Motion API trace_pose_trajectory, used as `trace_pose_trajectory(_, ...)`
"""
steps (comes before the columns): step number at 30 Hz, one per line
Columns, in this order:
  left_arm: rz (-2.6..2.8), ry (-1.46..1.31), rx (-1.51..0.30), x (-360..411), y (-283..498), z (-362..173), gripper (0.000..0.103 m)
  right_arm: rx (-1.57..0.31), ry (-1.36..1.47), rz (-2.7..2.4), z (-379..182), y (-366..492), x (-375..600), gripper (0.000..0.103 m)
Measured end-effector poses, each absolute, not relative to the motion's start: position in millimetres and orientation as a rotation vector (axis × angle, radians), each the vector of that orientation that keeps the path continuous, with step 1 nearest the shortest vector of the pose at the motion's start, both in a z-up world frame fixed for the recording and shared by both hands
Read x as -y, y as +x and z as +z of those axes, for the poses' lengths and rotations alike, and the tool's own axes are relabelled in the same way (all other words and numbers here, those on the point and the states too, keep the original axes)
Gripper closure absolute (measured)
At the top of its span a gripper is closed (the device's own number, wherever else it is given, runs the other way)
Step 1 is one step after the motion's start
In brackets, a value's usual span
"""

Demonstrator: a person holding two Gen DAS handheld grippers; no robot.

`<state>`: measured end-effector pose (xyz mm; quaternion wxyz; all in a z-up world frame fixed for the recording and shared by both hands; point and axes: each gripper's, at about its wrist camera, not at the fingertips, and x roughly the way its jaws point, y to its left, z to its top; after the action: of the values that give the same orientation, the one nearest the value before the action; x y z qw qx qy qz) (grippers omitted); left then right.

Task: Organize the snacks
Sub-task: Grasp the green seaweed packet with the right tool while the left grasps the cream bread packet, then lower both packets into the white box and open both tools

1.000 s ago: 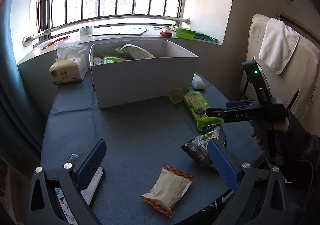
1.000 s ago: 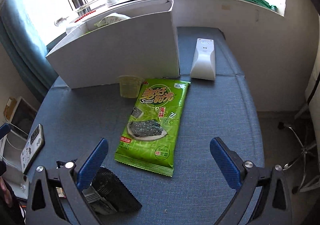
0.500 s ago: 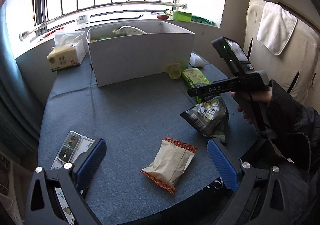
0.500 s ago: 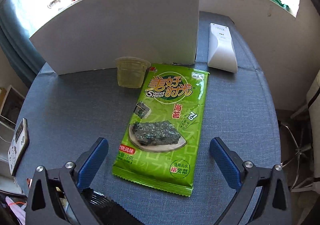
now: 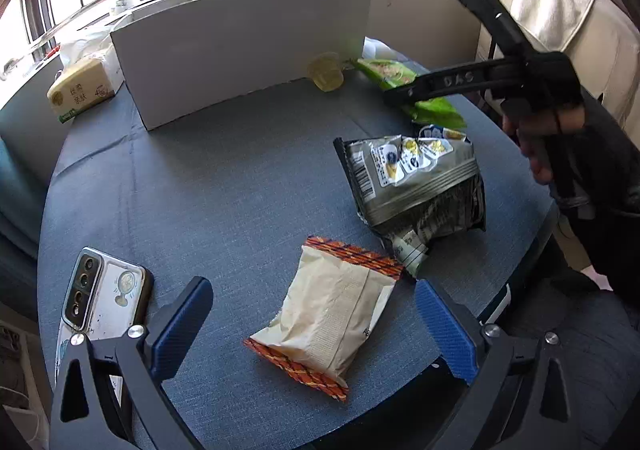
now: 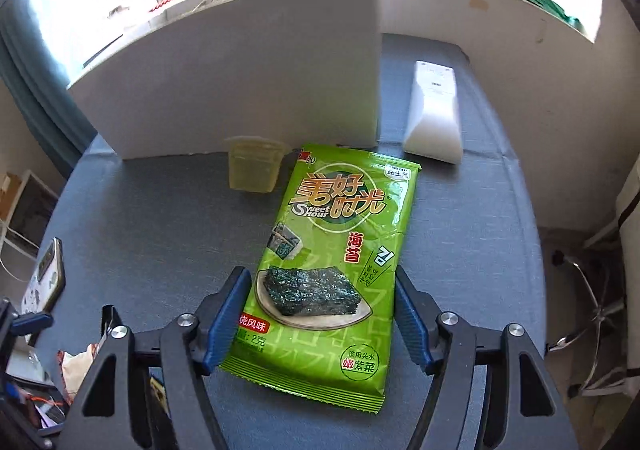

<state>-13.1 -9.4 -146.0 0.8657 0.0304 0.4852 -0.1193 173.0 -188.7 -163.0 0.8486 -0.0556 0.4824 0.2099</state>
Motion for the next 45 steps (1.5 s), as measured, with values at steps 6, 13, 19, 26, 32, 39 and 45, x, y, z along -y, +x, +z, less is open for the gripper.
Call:
trace_pose_trajectory(6,-0.271,0.145,-1.06,16.4,-9.0,-163.8,0.004,-0.979,0.038,0.448,-140.2,163.7,235.0,0.029)
trace_pose_trajectory(13,-0.262,0.084,-1.031,3.3,-9.8,-154.0,0.057,-0.931,0.125,0.466,-119.9,146.9,261.1,0.029)
trace_pose_trajectory(19,-0.208,0.019,-0.933,-15.0,-6.3,-125.8,0.057,-0.853,0.181,0.537,-101.6,142.5,259.0,0.029)
trace_pose_trajectory(26,-0.134,-0.052,-0.744,-30.0,34.1,-72.0,0.057,-0.748,0.196,0.645,-63.9,155.5,236.8,0.029)
trace_pose_trajectory(32,-0.034,-0.14,-0.622,-58.6,110.7,-24.2,0.057,-0.687,0.106,0.702,-22.4,197.5,190.7,0.029)
trace_pose_trajectory(39,0.031,-0.168,-0.594,-78.6,205.6,5.4,0.057,-0.714,0.038,0.716,-6.5,269.4,141.4,0.029)
trace_pose_trajectory(45,0.065,-0.201,-0.695,-84.1,249.6,-5.2,0.002,-0.748,0.032,0.699,-11.2,309.5,126.3,0.011)
